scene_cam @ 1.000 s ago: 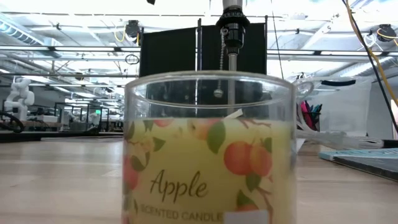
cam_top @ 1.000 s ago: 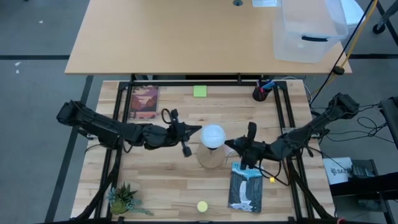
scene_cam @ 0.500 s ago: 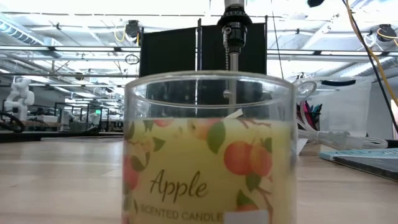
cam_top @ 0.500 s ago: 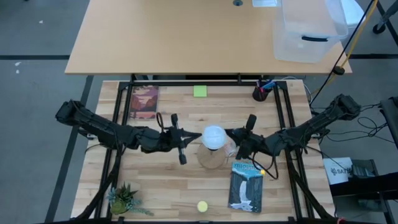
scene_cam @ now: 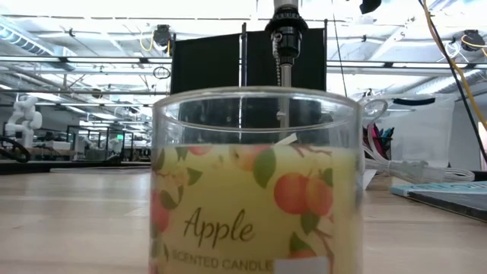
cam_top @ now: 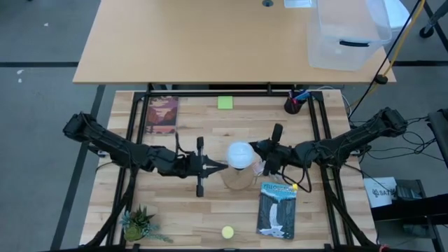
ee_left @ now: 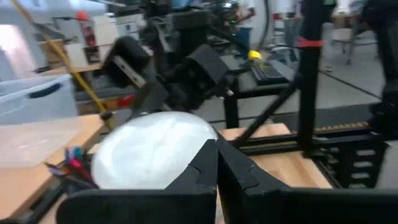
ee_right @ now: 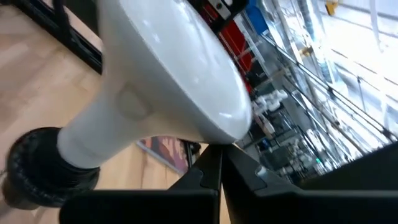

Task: Screw lightbulb
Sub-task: Insert the white lightbulb into the brown lamp

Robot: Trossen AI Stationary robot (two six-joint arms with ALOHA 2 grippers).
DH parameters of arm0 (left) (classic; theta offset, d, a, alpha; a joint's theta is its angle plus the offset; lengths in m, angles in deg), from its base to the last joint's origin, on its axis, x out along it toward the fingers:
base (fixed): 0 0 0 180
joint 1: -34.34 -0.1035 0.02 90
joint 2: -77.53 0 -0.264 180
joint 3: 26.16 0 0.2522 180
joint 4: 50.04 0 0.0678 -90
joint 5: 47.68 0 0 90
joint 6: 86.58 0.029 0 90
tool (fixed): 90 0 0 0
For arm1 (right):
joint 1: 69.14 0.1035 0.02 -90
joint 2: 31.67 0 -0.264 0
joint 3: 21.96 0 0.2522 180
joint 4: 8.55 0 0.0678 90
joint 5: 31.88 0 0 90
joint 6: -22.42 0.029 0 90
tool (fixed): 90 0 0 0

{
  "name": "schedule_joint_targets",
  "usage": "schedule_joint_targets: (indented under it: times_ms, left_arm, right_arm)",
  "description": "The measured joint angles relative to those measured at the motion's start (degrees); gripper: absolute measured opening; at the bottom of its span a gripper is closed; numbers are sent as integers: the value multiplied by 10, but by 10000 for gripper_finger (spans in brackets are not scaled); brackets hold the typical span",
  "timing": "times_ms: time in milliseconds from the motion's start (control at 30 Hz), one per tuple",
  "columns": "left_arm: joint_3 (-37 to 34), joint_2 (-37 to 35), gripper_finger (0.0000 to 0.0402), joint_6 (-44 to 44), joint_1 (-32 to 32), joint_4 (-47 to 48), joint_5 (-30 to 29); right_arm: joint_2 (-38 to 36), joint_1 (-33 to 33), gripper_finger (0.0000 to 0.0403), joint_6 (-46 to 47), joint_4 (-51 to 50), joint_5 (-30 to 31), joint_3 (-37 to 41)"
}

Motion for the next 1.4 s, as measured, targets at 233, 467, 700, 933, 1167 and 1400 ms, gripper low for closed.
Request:
schedule_joint_targets:
  times_ms: [233, 467, 700, 933, 1167, 1400]
  left_arm:
    - [0, 25, 0, -1, -8, 7, 14]
    - [0, 29, 0, -25, -29, 14, 20]
    - [0, 24, 0, -26, -36, 43, -2]
    - [-1, 8, 0, -29, -37, 81, -41]
    - [-1, 8, 0, -31, -39, 93, -95]
    - [-1, 8, 0, -60, -55, 104, -115]
  right_arm:
    - [0, 0, 0, -21, 14, -2, 0]
    - [0, 1, 0, -19, 11, 8, 0]
    - [-1, 9, 0, -15, 5, 16, 0]
    - [-1, 18, 0, -14, -6, 20, 0]
    - [-1, 27, 0, -4, -8, 5, 0]
    - [0, 36, 0, 24, -9, 1, 0]
